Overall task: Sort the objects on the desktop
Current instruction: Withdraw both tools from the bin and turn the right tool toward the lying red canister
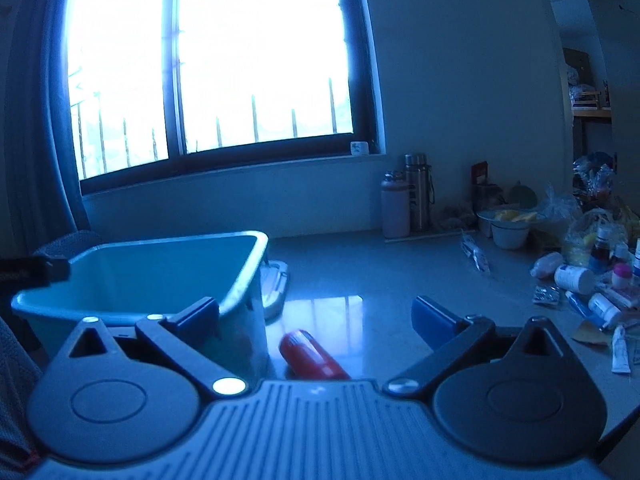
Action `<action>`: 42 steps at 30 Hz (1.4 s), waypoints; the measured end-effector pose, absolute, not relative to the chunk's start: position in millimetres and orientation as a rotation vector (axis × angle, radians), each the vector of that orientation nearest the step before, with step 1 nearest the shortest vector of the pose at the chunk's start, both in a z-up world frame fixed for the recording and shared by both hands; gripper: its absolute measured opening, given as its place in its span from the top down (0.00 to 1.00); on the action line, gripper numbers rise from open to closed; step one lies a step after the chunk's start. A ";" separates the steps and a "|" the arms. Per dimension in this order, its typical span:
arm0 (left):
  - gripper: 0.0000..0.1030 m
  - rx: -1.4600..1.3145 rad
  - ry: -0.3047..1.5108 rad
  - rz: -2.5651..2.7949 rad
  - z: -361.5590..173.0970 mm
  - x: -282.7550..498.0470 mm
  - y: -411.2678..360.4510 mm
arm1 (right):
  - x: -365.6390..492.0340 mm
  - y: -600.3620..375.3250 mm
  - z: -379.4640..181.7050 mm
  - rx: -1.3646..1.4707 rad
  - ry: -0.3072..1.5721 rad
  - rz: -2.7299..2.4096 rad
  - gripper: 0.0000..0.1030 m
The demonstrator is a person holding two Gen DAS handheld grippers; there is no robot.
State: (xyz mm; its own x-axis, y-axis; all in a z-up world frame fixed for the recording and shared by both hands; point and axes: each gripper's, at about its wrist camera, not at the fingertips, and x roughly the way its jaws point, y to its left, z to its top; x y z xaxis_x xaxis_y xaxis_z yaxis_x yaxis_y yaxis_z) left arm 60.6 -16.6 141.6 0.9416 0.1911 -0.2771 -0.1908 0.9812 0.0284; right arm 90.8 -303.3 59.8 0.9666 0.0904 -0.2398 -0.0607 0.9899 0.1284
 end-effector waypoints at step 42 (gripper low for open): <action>0.02 -0.002 0.527 0.158 29.5 15.7 4.6 | 69.4 -300.1 -24.5 0.131 0.504 0.035 0.00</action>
